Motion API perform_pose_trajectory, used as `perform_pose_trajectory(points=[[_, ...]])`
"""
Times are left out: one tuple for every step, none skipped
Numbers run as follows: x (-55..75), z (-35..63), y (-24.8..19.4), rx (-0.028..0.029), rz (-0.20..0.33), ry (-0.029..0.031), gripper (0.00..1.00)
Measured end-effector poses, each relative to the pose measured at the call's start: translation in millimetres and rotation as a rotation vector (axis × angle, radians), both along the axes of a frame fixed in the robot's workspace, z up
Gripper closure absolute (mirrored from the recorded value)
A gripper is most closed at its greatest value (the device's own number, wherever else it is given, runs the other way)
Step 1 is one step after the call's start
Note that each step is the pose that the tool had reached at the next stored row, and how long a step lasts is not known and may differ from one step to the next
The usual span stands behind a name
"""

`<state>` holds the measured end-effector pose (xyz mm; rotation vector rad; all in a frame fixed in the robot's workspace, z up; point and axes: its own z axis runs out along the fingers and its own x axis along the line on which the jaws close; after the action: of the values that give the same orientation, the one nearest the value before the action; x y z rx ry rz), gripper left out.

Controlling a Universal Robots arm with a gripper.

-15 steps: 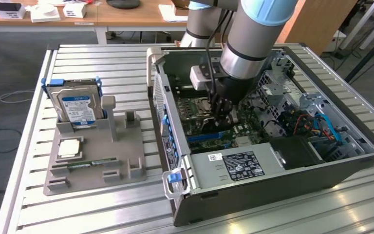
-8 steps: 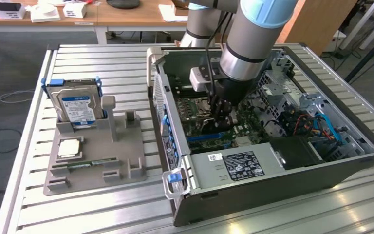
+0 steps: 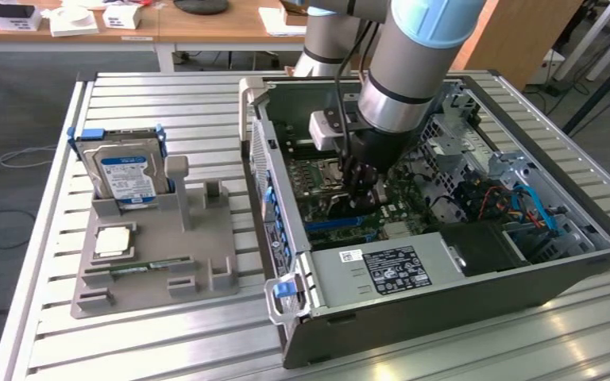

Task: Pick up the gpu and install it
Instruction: 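Insert the gpu into the slot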

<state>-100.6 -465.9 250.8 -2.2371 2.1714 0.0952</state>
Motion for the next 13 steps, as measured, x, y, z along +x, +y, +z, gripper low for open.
perform_pose_trajectory(points=[[0.0,-0.4,0.0,0.0001,0.0,-0.0001,0.73],[0.0,-0.6,0.0,0.0,0.0,0.0,0.73],[0.0,-0.8,0.0,-0.0002,0.0,0.0001,0.73],[0.0,-0.9,0.0,-0.0002,0.0,0.0,0.73],[0.0,-0.9,0.0,-0.0004,0.0,0.0001,0.73],[0.0,-1.3,0.0,-0.0001,0.0,0.0,0.73],[0.0,-1.7,0.0,0.0001,0.0,-0.0001,0.73],[0.0,-2.1,0.0,0.0,0.0,-0.0001,0.73],[0.0,-2.1,0.0,-0.0002,0.0,0.0,0.73],[0.0,-2.2,0.0,-0.0002,0.0,0.0,0.73],[0.0,-2.1,-0.1,-0.0004,0.0,0.0001,0.73],[0.0,-2.2,0.0,-0.0002,0.0,0.0,0.73],[0.0,-2.5,0.0,-0.0001,0.0,-0.0001,0.73]])
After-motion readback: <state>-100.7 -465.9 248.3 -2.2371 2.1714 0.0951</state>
